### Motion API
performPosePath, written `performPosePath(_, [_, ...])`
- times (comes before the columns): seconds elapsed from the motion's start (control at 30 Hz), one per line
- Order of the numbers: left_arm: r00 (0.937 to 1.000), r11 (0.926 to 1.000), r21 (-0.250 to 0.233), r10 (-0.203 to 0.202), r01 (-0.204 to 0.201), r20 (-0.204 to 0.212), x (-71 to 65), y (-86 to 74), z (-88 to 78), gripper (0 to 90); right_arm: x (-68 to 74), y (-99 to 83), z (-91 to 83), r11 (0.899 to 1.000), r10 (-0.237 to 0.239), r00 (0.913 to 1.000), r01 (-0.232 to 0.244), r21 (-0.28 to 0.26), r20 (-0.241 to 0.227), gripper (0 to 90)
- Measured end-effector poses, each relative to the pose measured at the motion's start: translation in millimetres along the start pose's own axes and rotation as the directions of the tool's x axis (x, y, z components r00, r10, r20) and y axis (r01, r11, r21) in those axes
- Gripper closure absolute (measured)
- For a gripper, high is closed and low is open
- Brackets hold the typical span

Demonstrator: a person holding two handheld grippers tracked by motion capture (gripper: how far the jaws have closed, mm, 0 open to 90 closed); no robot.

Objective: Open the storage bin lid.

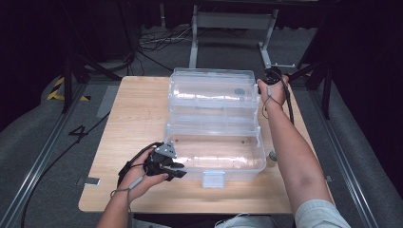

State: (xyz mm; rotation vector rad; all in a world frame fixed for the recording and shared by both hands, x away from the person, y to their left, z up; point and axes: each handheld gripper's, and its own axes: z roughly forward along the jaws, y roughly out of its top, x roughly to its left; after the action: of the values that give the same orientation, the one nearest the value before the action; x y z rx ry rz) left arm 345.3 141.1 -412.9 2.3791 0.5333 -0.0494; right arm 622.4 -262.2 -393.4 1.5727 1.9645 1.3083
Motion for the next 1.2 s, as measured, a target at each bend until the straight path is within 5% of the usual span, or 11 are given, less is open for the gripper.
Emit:
performPosePath(0.27, [1.0, 1.0, 0.003, -0.001, 0.001, 0.003, 0.1, 0.3, 0.0, 70.5, -0.9, 0.0, 0.8, 1.0, -0.004, 0.9999, 0.004, -0.001, -0.01, 81.0])
performPosePath(0.37, [1.0, 1.0, 0.005, 0.0, 0.0, 0.002, 0.6, 0.6, -0.1, 70.6, 2.2, 0.6, -0.4, 0.998, -0.067, 0.9976, 0.067, -0.001, 0.018, 76.2])
performPosePath(0.5, [1.0, 0.9999, 0.011, -0.003, 0.002, 0.007, 1.1, 0.9, -0.5, 70.8, 3.5, 1.6, -4.5, 0.996, -0.085, 0.9961, 0.086, -0.024, 0.025, 69.0])
performPosePath(0.8, [0.9998, 0.9998, 0.014, -0.014, 0.014, 0.012, 1.6, 2.6, -0.6, 70.0, 2.5, 2.3, -33.9, 0.98, -0.188, 0.9806, 0.191, -0.059, 0.056, 61.3])
performPosePath(0.93, [0.9984, 0.9985, -0.016, -0.052, 0.053, 0.019, 0.6, 2.7, -1.0, 67.2, 3.3, -0.5, -51.3, 0.972, -0.22, 0.9747, 0.222, -0.077, 0.041, 59.3])
performPosePath(1.2, [0.9987, 0.9949, -0.091, -0.04, 0.042, 0.031, -3.5, 9.2, -18.4, 59.0, 7.8, -9.3, -84.4, 0.956, -0.264, 0.9645, 0.263, -0.13, 0.007, 55.0])
